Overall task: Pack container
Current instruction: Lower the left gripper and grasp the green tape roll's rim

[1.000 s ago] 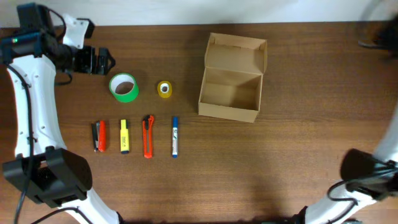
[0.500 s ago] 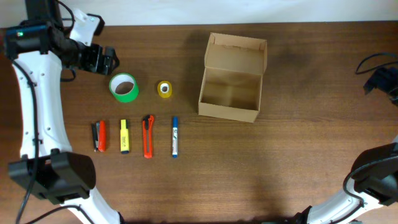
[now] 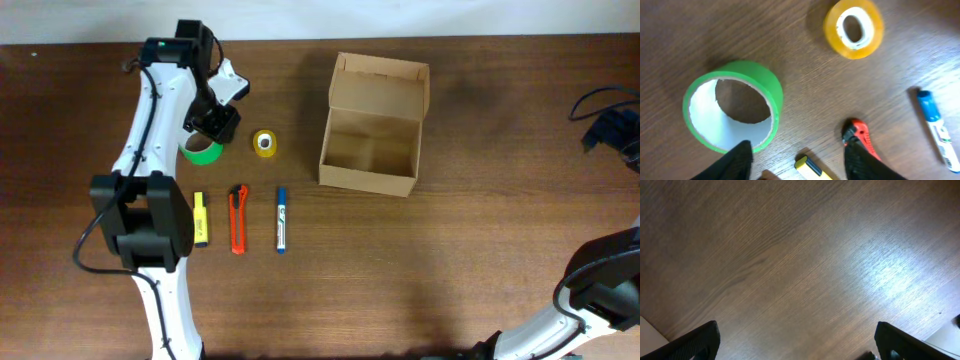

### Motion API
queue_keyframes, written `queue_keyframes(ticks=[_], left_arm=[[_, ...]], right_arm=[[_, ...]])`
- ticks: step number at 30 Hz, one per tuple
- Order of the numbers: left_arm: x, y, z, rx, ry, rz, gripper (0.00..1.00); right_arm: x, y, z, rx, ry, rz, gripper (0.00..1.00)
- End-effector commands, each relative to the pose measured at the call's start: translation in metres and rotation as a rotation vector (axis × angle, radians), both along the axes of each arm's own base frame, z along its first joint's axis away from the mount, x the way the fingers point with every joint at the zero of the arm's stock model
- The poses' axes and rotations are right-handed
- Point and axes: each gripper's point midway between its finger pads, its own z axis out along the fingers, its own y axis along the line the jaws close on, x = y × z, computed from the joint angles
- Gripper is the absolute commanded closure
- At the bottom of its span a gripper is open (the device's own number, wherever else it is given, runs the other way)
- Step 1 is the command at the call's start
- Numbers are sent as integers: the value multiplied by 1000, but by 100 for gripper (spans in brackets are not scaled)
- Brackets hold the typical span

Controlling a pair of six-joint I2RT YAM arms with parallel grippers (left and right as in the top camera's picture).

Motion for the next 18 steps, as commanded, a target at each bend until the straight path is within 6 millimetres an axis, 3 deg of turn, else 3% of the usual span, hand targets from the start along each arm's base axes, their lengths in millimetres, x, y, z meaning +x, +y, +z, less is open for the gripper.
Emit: queue_keyframes(ticks=[1,8,18], left_arm=[[5,18,7,51,-28,37,37],[6,26,-1,26,-13,80,36],[7,22,-35,4,51,99,36]], right_arm=[[2,1,-1,2,-5,9,1],[6,-2,0,-9,-22,9,1],[7,-3,0,-12,-26,9,1]])
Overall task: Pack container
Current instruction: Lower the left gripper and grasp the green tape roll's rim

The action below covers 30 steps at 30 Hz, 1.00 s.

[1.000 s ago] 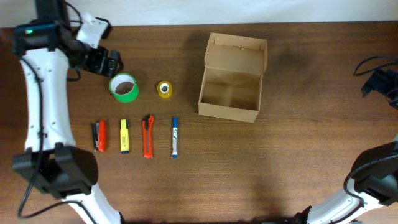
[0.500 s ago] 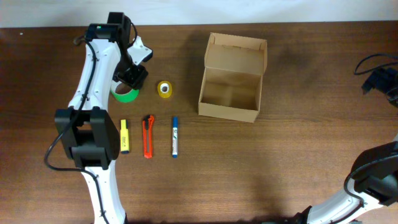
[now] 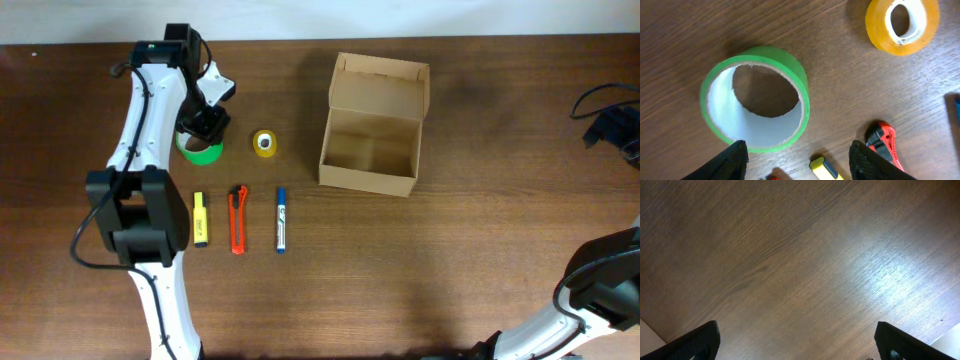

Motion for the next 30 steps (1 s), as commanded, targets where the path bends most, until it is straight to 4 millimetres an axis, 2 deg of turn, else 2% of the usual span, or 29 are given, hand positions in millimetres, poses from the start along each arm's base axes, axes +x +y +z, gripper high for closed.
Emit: queue_keyframes(ticks=[1,9,17,20,21,22,23,24,25,26,30], left_arm=[[2,-3,-17,-21,31,22,36],[5,-7,-31,-43,41,23,36],[-1,-10,-69,-63,122,25,37],[-1,-10,-77,-62,134,26,42],[0,-10,-77,-62,133,26,45],[0,-10,-77,-62,130,25,53],[1,-10,-77,-62,126,25,64],[2,-10,-77,-62,124,25,82],[2,-10,-77,-62,122,26,93],[2,-10,-77,-61,122,32,98],[4,-8,-77,-51,114,57,98]], right_arm=[[1,1,-1,4,0,9,1],[1,1,-1,4,-1,9,1],[1,1,-1,4,0,10,1],[1,1,-1,4,0,9,1],[1,1,-1,4,-1,9,1],[1,1,-1,4,-1,9,1],[1,1,-1,4,-1,9,1],[1,1,-1,4,-1,9,1],[1,1,-1,4,0,9,0],[1,1,-1,4,-1,9,1],[1,1,-1,4,-1,10,1]])
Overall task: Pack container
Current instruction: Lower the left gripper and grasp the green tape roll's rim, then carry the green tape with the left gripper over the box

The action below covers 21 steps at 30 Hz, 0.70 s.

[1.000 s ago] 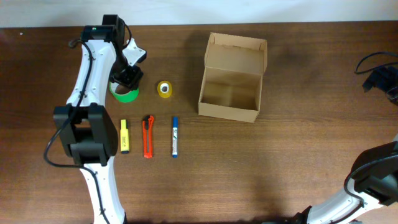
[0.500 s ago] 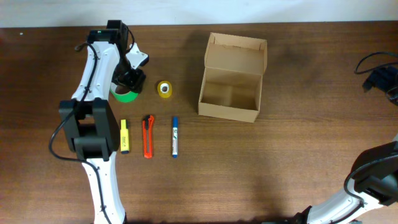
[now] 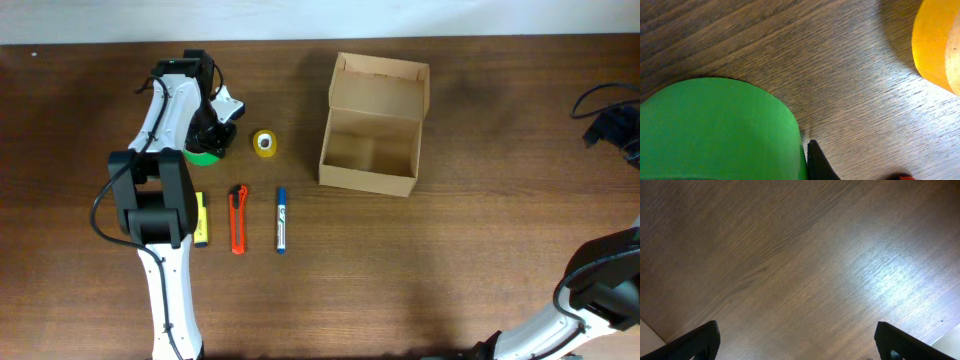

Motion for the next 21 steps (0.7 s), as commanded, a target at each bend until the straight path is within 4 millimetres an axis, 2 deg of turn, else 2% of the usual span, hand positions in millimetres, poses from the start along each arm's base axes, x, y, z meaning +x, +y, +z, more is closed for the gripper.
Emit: queue_keyframes(ticks=[1,4,6,10,15,16,18,19,21], left_arm=[[5,3,2,13,-18,33,98],[5,0,9,9,-16,40,98],[11,-3,22,1,-43,63,98],[34,-10,71,-41,-167,101,98],[52,-11,150,-63,-345,168,98],[56,-9,175,-59,-405,206,98],[58,-6,210,-52,-489,262,98],[59,-9,236,-64,-553,311,98],[56,-19,268,-109,-619,371,98]], right_arm=[[0,2,-1,6,1,9,1],[0,2,-1,6,1,9,1],[0,2,-1,6,1,9,1],[0,2,-1,6,1,9,1],[0,2,-1,6,1,9,1],[0,2,-1,6,2,9,0],[0,2,-1,6,2,9,1],[0,2,-1,6,2,9,1],[0,2,-1,6,2,9,1]])
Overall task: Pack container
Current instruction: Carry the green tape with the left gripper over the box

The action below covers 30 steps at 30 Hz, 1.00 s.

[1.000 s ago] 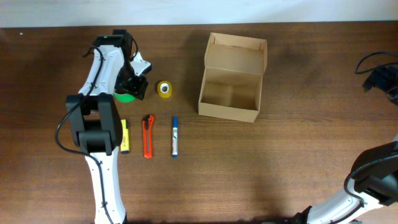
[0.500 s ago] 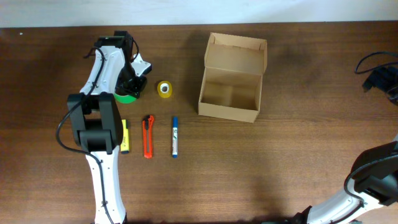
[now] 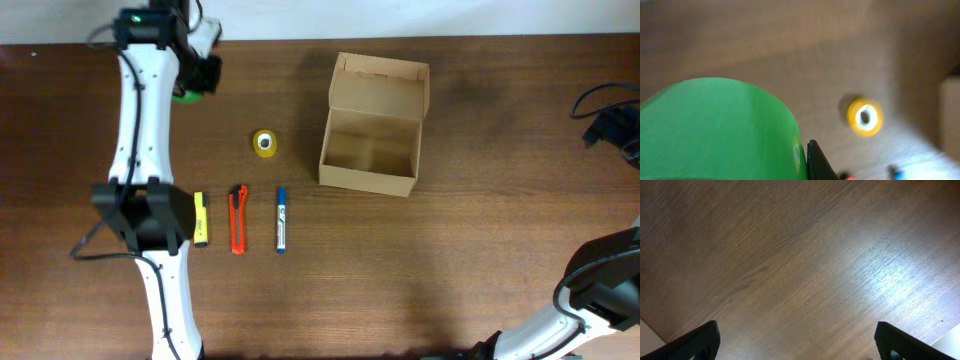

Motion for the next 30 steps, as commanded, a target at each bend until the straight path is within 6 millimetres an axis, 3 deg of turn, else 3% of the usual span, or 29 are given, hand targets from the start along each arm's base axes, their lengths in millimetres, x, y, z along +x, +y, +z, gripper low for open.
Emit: queue_keyframes(ticks=[1,5,11,18,21,24,30], left_arm=[[-10,-18,86,-80,-187,116,99],[-33,-66,111,-153,-201,-15,98],[-75,-151,106,-191,-120,-317,99],[-119,-240,98,-105,-133,-702,99],[-129,-260,82,-29,-115,-800,99],[-125,-271,62,66,-116,-855,98],[-128,-277,18,128,-21,-890,99]], right_arm=[[0,2,-1,6,3,9,1],[-1,2,-1,8,6,9,1],[-1,2,-1,8,6,9,1],[-2,3,-2,13,13,9,1],[-5,5,-2,18,23,9,0],[-6,5,-2,21,27,9,1],[-7,6,-2,23,30,9,1]])
